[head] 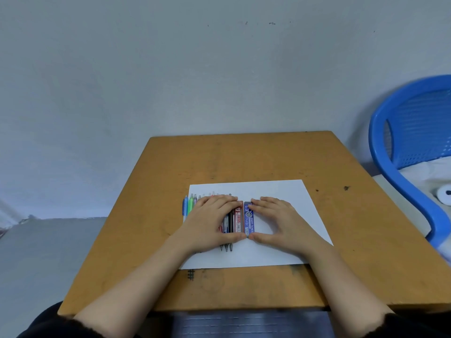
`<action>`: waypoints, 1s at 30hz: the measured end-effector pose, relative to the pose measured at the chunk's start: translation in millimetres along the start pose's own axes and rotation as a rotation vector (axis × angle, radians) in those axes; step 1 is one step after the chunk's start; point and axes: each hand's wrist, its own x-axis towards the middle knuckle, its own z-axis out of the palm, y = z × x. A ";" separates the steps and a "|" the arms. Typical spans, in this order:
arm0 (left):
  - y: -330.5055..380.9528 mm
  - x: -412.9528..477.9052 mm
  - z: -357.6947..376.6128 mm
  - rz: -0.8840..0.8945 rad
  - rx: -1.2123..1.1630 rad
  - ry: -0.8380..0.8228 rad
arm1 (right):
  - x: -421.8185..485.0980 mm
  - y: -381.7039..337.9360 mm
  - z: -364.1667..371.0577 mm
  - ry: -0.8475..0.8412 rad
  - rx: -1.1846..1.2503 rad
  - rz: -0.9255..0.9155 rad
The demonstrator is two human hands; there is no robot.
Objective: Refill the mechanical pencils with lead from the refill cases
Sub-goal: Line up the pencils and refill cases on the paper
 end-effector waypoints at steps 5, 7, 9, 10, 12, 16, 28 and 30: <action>-6.1 -3.0 -2.8 0.001 -0.012 0.007 | 1.0 -2.1 2.9 -0.019 -0.021 -0.016; -6.8 -3.3 -2.9 0.000 -0.007 0.010 | 0.1 -2.5 3.0 -0.015 -0.013 -0.018; -6.1 -3.3 -2.9 -0.001 0.000 0.014 | -0.8 -3.2 2.8 -0.001 0.008 -0.012; -5.9 -3.2 -2.7 -0.001 0.001 0.015 | -1.4 -3.7 2.5 0.005 0.019 -0.007; -5.3 -3.1 -2.6 -0.003 -0.006 0.015 | -2.3 -4.4 2.0 0.013 0.031 -0.001; -3.4 -2.9 -5.3 -0.016 -0.090 0.062 | -3.4 -4.5 1.6 0.015 0.019 0.004; -27.3 -35.9 -25.3 -0.245 -0.178 0.331 | -0.2 -15.4 -11.7 0.014 0.081 0.019; -36.1 -46.7 -24.2 -0.307 -0.159 0.339 | 5.3 -19.8 -13.2 0.013 0.108 0.020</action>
